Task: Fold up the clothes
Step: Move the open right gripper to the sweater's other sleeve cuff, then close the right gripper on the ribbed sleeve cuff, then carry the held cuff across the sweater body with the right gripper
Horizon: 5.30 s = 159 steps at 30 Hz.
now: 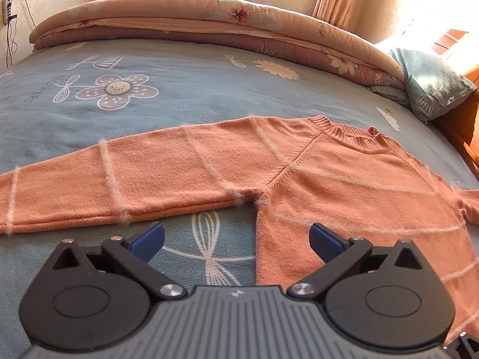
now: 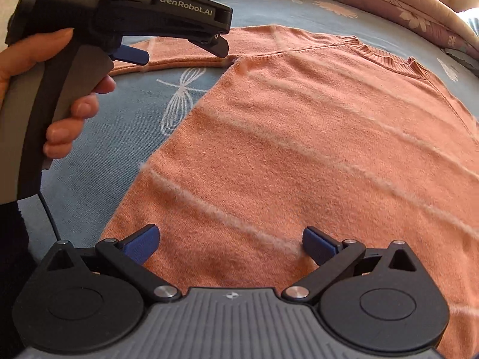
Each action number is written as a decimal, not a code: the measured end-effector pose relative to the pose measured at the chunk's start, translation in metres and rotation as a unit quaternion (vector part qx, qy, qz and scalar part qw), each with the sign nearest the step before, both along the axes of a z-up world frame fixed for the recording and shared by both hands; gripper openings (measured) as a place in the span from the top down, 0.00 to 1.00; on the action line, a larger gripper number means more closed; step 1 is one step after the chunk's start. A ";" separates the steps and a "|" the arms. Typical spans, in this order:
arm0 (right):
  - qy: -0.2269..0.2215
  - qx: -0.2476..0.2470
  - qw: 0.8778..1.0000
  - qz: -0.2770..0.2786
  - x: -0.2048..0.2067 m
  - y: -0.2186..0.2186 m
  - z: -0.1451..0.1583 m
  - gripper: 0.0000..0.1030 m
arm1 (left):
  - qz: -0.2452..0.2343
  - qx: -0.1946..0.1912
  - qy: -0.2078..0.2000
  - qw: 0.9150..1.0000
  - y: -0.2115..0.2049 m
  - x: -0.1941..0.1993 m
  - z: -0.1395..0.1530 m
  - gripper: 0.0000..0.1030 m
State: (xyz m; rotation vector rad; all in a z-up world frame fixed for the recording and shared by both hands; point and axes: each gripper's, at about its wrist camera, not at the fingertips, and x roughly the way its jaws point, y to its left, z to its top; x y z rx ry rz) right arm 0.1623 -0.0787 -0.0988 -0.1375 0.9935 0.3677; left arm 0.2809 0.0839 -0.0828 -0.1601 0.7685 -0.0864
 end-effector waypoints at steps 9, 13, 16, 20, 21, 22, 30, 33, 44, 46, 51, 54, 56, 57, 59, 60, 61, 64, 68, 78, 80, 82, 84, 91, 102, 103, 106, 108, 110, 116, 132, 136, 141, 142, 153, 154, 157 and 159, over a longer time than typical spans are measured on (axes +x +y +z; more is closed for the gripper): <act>-0.028 0.014 0.991 -0.133 0.010 -0.085 0.017 0.00 | -0.066 -0.012 -0.006 0.998 -0.045 -0.008 0.005 0.01; 0.005 0.050 0.982 -0.184 0.015 -0.123 0.000 0.00 | -0.102 -0.001 -0.007 0.995 -0.073 -0.011 0.003 0.01; 0.016 0.043 0.978 -0.203 0.011 -0.137 -0.013 0.00 | -0.122 0.017 0.001 0.992 -0.094 -0.011 -0.004 0.01; 0.012 0.034 0.981 -0.189 -0.003 -0.144 -0.020 0.00 | -0.144 0.033 0.013 0.989 -0.114 -0.012 -0.015 0.01; 0.010 0.031 0.982 -0.184 -0.006 -0.144 -0.021 0.00 | -0.148 0.033 0.018 0.988 -0.117 -0.012 -0.018 0.01; 0.007 0.030 0.983 -0.180 -0.010 -0.146 -0.022 0.00 | -0.152 0.034 0.022 0.987 -0.120 -0.011 -0.020 0.01; -0.026 0.005 0.986 -0.166 -0.026 -0.141 -0.029 0.00 | -0.156 0.037 0.044 0.986 -0.136 -0.005 -0.037 0.01; -0.037 0.003 0.986 -0.162 -0.030 -0.140 -0.030 0.00 | -0.155 0.044 0.042 0.986 -0.140 -0.004 -0.040 0.01; -0.095 0.052 0.977 -0.182 -0.051 -0.194 0.000 0.00 | -0.151 0.059 0.008 0.987 -0.144 -0.003 -0.050 0.00; -0.120 0.043 0.970 -0.207 -0.053 -0.220 0.008 0.00 | -0.154 0.060 0.001 0.986 -0.143 -0.004 -0.051 0.00; -0.133 0.060 0.940 -0.307 -0.050 -0.321 0.022 0.08 | -0.157 0.060 -0.001 0.986 -0.143 -0.004 -0.050 0.01; -0.144 0.073 0.914 -0.371 -0.047 -0.389 0.021 0.11 | -0.158 0.054 0.007 0.986 -0.141 -0.003 -0.048 0.01; -0.152 0.087 0.896 -0.408 -0.045 -0.431 0.017 0.14 | -0.157 0.047 0.014 0.986 -0.139 -0.001 -0.047 0.01; -0.155 0.091 0.889 -0.421 -0.043 -0.448 0.015 0.14 | -0.153 0.041 0.019 0.987 -0.138 0.000 -0.046 0.01; -0.164 0.086 0.877 -0.444 -0.039 -0.476 0.009 0.15 | -0.143 0.027 0.027 0.989 -0.136 0.003 -0.044 0.01; -0.167 0.086 0.874 -0.448 -0.036 -0.487 0.005 0.16 | -0.139 0.021 0.031 0.990 -0.135 0.004 -0.044 0.01; -0.170 0.088 0.872 -0.452 -0.034 -0.498 0.001 0.16 | -0.134 0.015 0.034 0.990 -0.135 0.005 -0.043 0.01; -0.171 0.116 0.873 -0.441 -0.025 -0.522 -0.014 0.20 | -0.124 0.002 0.039 0.991 -0.133 0.007 -0.043 0.01; -0.171 0.140 0.888 -0.404 -0.012 -0.535 -0.029 0.25 | -0.106 -0.007 0.044 0.993 -0.134 0.010 -0.042 0.01; -0.171 0.123 0.918 -0.337 -0.006 -0.525 -0.022 0.86 | -0.097 0.047 0.048 0.993 -0.150 0.010 -0.044 0.01; -0.172 0.103 0.918 -0.343 -0.005 -0.526 -0.014 0.89 | -0.098 0.048 0.048 0.993 -0.150 0.010 -0.044 0.01; -0.178 0.083 0.916 -0.350 -0.003 -0.530 -0.005 0.90 | -0.099 0.049 0.049 0.993 -0.150 0.010 -0.043 0.01; -0.182 0.051 0.911 -0.366 0.002 -0.537 0.004 0.90 | -0.100 0.051 0.048 0.992 -0.150 0.009 -0.044 0.01; -0.186 -0.028 0.889 -0.417 0.036 -0.579 0.033 0.90 | -0.103 0.057 0.047 0.992 -0.152 0.009 -0.044 0.01; -0.176 -0.083 0.850 -0.489 0.088 -0.627 0.031 0.75 | -0.101 0.066 0.047 0.992 -0.156 0.009 -0.045 0.01; -0.175 -0.080 0.846 -0.497 0.088 -0.628 0.028 0.71 | -0.102 0.066 0.047 0.992 -0.156 0.009 -0.045 0.01; -0.180 -0.064 0.833 -0.519 0.080 -0.629 0.024 0.61 | -0.103 0.067 0.046 0.991 -0.155 0.009 -0.045 0.01; -0.182 -0.054 0.827 -0.530 0.073 -0.629 0.021 0.54 | -0.103 0.067 0.046 0.991 -0.155 0.009 -0.045 0.01; -0.172 -0.021 0.831 -0.528 0.067 -0.632 0.017 0.51 | -0.102 0.069 0.045 0.991 -0.156 0.008 -0.045 0.01; -0.111 0.167 0.819 -0.538 0.060 -0.651 -0.017 0.51 | -0.098 0.072 0.042 0.992 -0.157 0.007 -0.046 0.01; -0.162 0.163 0.791 -0.566 0.067 -0.657 -0.019 0.90 | -0.106 0.074 0.042 0.991 -0.157 0.007 -0.045 0.01; -0.154 0.127 0.797 -0.570 0.057 -0.654 -0.009 0.89 | -0.106 0.073 0.040 0.991 -0.156 0.006 -0.046 0.00; -0.112 0.058 0.797 -0.591 0.064 -0.646 -0.003 0.75 | -0.108 0.073 0.040 0.991 -0.155 0.006 -0.046 0.01; -0.116 0.030 0.794 -0.596 0.065 -0.642 0.000 0.75 | -0.108 0.072 0.040 0.991 -0.155 0.006 -0.046 0.01; -0.133 0.130 0.904 -0.385 0.129 -0.535 0.025 0.67 | -0.108 0.071 0.045 0.991 -0.156 0.009 -0.045 0.01; -0.126 0.138 0.912 -0.365 0.141 -0.520 0.024 0.67 | -0.107 0.070 0.049 0.991 -0.156 0.011 -0.044 0.01; -0.104 0.153 0.931 -0.313 0.180 -0.476 0.015 0.67 | -0.106 0.071 0.051 0.991 -0.157 0.016 -0.045 0.01; -0.082 0.150 0.940 -0.296 0.205 -0.453 0.005 0.67 | -0.110 0.072 0.044 0.990 -0.157 0.016 -0.046 0.01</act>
